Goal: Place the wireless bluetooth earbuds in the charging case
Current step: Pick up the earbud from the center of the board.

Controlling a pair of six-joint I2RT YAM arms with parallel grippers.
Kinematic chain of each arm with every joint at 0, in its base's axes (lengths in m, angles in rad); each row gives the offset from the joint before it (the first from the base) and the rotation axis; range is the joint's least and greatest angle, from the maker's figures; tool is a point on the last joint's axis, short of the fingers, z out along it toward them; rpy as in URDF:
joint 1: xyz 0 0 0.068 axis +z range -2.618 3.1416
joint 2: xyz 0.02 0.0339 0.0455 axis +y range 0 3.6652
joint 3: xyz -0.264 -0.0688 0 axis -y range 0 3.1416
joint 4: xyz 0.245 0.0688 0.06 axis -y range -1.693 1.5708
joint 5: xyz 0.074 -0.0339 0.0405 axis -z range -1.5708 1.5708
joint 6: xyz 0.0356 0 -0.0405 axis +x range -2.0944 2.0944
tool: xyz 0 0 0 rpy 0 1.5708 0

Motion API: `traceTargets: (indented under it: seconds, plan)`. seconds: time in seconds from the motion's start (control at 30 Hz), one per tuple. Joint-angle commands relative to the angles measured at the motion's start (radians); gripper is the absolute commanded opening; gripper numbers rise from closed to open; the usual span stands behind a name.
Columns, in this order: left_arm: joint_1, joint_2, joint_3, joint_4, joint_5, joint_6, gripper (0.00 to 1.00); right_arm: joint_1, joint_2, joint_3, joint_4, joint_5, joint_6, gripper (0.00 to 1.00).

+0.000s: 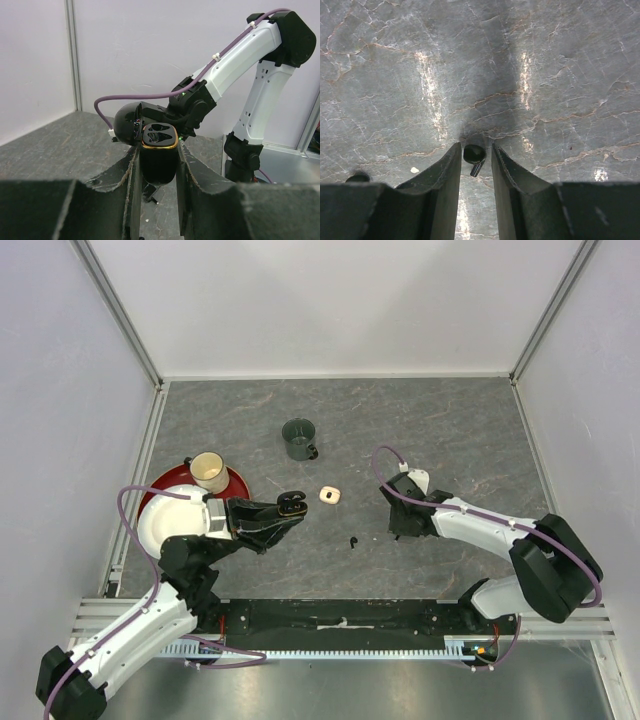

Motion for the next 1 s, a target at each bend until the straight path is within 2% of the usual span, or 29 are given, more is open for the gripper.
traceTargets:
  seconds: [0.0,0.63,0.97]
  plan:
    - [-0.003,-0.011,-0.003,0.033,-0.018,0.012,0.02,-0.005,0.006,-0.009,0.002,0.01,0.015,0.37]
    - [-0.003,-0.008,-0.005,0.033,-0.024,0.01,0.02,-0.005,0.029,-0.013,0.017,-0.007,0.012,0.34]
    - [-0.003,-0.004,-0.006,0.033,-0.026,0.006,0.02,-0.004,-0.002,0.0,0.017,-0.014,0.003,0.18]
